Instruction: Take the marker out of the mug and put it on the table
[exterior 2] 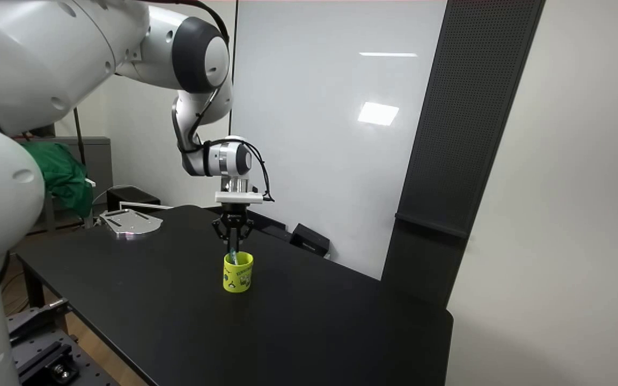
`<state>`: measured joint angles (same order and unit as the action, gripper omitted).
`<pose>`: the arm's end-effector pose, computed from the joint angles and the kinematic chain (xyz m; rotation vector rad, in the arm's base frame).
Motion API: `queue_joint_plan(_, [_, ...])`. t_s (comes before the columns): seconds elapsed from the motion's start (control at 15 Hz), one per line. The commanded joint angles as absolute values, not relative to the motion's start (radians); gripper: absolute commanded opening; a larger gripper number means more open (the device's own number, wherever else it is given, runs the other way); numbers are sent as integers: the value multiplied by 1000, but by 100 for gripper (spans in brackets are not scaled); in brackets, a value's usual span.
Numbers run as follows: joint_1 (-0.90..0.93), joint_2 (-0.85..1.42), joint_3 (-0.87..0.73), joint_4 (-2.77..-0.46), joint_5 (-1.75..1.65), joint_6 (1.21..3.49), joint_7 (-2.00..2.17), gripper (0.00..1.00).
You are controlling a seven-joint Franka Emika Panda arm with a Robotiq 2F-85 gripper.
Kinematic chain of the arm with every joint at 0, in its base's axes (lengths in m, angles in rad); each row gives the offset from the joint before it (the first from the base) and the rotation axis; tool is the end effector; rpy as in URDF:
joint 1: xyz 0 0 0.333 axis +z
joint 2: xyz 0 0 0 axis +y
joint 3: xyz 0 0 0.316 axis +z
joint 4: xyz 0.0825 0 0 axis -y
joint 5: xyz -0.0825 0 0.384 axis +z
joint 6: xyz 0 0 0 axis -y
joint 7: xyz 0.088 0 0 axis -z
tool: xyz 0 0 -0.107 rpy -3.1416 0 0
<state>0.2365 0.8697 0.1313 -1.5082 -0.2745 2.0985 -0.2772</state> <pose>0.6401 0.2208 0.1302 2.7667 1.1424 -0.3936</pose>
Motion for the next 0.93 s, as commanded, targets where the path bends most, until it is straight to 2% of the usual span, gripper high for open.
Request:
queue_joint_plan(0.0, [240, 868, 130, -1444, -264, 2017, -273, 6])
queue_joint_plan(0.87, [324, 888, 159, -1294, -299, 1679, -346, 6])
